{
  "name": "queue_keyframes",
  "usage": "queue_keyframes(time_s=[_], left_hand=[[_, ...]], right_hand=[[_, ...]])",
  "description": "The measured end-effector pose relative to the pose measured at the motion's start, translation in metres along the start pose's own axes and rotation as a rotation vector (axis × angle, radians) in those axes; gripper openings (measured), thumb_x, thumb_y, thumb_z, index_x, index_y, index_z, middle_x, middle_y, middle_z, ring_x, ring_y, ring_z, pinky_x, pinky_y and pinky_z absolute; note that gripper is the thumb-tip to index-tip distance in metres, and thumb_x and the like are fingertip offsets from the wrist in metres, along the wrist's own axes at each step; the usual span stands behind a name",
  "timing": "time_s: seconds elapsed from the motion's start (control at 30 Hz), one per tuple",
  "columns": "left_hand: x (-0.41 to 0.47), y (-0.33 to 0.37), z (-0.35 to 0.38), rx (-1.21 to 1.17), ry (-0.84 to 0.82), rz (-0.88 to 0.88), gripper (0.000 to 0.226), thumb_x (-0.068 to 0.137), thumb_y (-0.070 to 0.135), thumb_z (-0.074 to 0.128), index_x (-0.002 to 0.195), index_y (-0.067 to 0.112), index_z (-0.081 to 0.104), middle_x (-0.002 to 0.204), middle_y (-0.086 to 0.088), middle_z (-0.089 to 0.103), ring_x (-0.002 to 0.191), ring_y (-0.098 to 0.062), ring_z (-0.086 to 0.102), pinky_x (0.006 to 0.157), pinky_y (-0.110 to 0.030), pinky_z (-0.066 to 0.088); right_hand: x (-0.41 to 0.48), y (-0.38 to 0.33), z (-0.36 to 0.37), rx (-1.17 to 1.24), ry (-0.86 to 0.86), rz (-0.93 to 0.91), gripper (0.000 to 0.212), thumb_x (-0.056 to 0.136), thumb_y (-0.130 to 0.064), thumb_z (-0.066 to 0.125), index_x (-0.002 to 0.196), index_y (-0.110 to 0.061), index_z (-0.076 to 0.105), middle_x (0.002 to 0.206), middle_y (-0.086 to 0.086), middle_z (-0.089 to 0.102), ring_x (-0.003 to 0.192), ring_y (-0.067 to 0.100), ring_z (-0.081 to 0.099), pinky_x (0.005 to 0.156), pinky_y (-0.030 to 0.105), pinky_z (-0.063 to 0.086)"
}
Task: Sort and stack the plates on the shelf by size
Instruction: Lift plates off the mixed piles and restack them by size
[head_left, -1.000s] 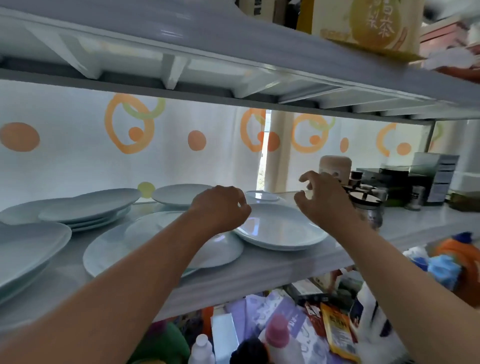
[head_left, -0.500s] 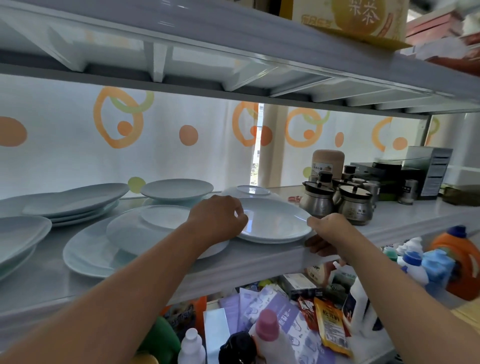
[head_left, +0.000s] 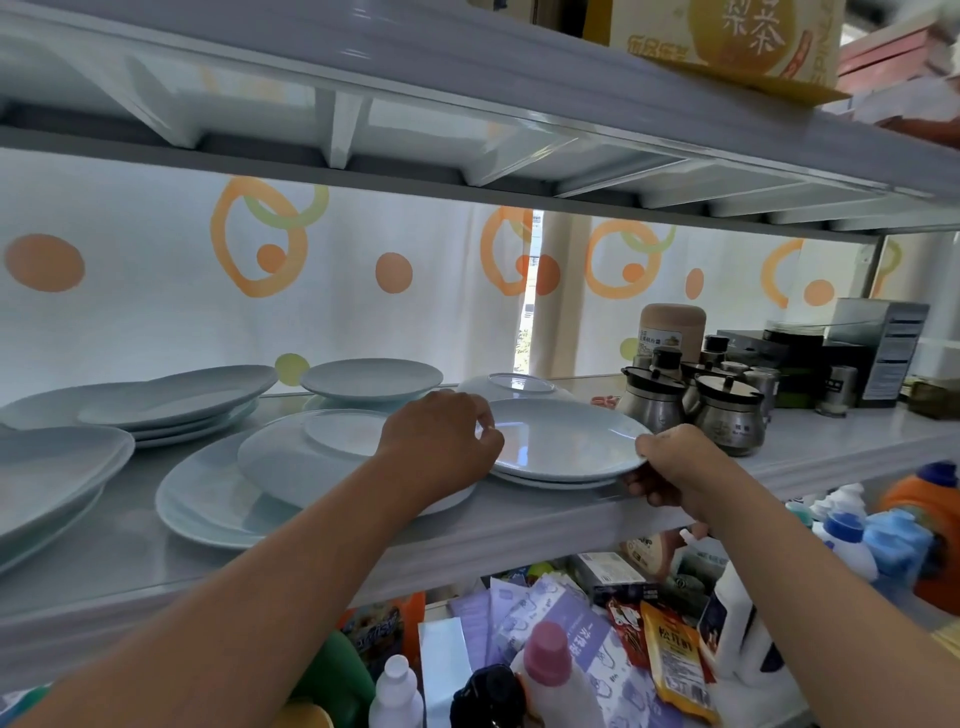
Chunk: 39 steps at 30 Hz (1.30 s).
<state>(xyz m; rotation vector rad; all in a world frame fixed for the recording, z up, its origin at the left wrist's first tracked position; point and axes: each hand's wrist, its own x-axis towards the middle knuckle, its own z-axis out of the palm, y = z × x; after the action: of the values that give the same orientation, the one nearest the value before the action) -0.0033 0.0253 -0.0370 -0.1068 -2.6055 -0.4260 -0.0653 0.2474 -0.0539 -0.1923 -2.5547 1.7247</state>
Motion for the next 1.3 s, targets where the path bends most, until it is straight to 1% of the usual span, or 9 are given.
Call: queue_keyframes(time_s=[0.2, 0.3, 0.53, 0.63, 0.73, 0.83, 1.07, 1.2, 1.3], left_hand=[[-0.001, 0.002, -0.003, -0.018, 0.014, 0.009, 0.031, 0.086, 0.038, 0.046, 0.114, 0.031, 0.058, 0.108, 0.004, 0.063, 0.102, -0.017, 0.056, 0.075, -0.028, 0.037], [-0.003, 0.004, -0.004, -0.024, 0.038, 0.015, 0.031, 0.086, 0.039, 0.046, 0.114, 0.032, 0.056, 0.105, 0.004, 0.064, 0.097, -0.017, 0.057, 0.073, -0.028, 0.038], [-0.005, 0.005, -0.015, -0.077, 0.081, -0.102, 0.025, 0.087, 0.04, 0.042, 0.093, 0.019, 0.052, 0.09, 0.001, 0.065, 0.083, -0.02, 0.057, 0.067, -0.031, 0.039], [0.001, 0.0, -0.019, -0.151, 0.057, -0.193, 0.036, 0.087, 0.045, 0.039, 0.105, 0.017, 0.051, 0.097, -0.001, 0.066, 0.086, -0.023, 0.059, 0.074, -0.032, 0.041], [0.006, -0.005, -0.022, -0.388, 0.087, -0.31, 0.052, 0.088, 0.05, 0.037, 0.122, 0.011, 0.036, 0.095, -0.008, 0.07, 0.079, -0.027, 0.067, 0.082, -0.04, 0.051], [0.007, -0.007, -0.029, -0.599, 0.149, -0.379, 0.053, 0.091, 0.044, 0.039, 0.13, 0.008, 0.032, 0.079, -0.001, 0.07, 0.057, -0.018, 0.063, 0.063, -0.031, 0.049], [-0.004, -0.023, -0.045, -0.811, 0.264, -0.393, 0.039, 0.089, 0.028, 0.046, 0.123, 0.009, 0.043, 0.078, -0.003, 0.071, 0.042, -0.013, 0.054, 0.04, -0.02, 0.04], [-0.014, -0.043, -0.057, -0.919, 0.251, -0.444, 0.026, 0.088, 0.018, 0.047, 0.108, 0.005, 0.057, 0.069, -0.003, 0.07, 0.034, -0.007, 0.05, 0.038, -0.016, 0.041], [-0.023, -0.056, -0.066, -0.975, 0.255, -0.504, 0.019, 0.089, 0.011, 0.044, 0.102, 0.004, 0.055, 0.066, -0.007, 0.068, 0.037, -0.006, 0.052, 0.039, -0.015, 0.043]], right_hand=[[-0.008, -0.001, -0.007, 0.141, -0.002, -0.053, 0.031, 0.098, -0.005, 0.028, 0.12, 0.012, 0.043, 0.058, 0.02, 0.058, 0.034, 0.018, 0.055, 0.029, 0.017, 0.04], [-0.012, -0.007, -0.006, 0.215, -0.018, -0.053, 0.032, 0.097, -0.004, 0.028, 0.12, 0.013, 0.043, 0.061, 0.021, 0.057, 0.045, 0.023, 0.054, 0.03, 0.018, 0.04], [-0.021, -0.026, 0.005, 0.372, 0.03, -0.163, 0.027, 0.096, -0.003, 0.028, 0.104, 0.009, 0.051, 0.063, 0.021, 0.06, 0.032, 0.016, 0.058, 0.032, 0.018, 0.043], [-0.026, -0.038, 0.011, 0.443, 0.047, -0.207, 0.026, 0.097, -0.006, 0.028, 0.101, 0.008, 0.05, 0.062, 0.021, 0.059, 0.031, 0.015, 0.057, 0.032, 0.018, 0.044], [-0.031, -0.048, 0.017, 0.528, 0.045, -0.215, 0.025, 0.098, -0.009, 0.029, 0.102, 0.006, 0.049, 0.063, 0.02, 0.06, 0.031, 0.015, 0.058, 0.033, 0.016, 0.044], [-0.037, -0.056, 0.027, 0.57, 0.047, -0.225, 0.024, 0.097, -0.01, 0.029, 0.101, 0.004, 0.048, 0.062, 0.019, 0.06, 0.031, 0.014, 0.057, 0.033, 0.017, 0.044], [-0.053, -0.069, 0.061, 0.603, -0.014, -0.256, 0.027, 0.095, -0.006, 0.028, 0.109, 0.004, 0.049, 0.063, 0.019, 0.062, 0.034, 0.015, 0.059, 0.035, 0.019, 0.046], [-0.06, -0.075, 0.083, 0.589, -0.063, -0.272, 0.035, 0.093, -0.004, 0.027, 0.117, 0.007, 0.049, 0.064, 0.02, 0.063, 0.036, 0.017, 0.061, 0.035, 0.019, 0.045], [-0.067, -0.081, 0.1, 0.601, -0.118, -0.289, 0.034, 0.094, -0.006, 0.028, 0.12, 0.005, 0.046, 0.065, 0.021, 0.063, 0.036, 0.017, 0.061, 0.036, 0.019, 0.045]])
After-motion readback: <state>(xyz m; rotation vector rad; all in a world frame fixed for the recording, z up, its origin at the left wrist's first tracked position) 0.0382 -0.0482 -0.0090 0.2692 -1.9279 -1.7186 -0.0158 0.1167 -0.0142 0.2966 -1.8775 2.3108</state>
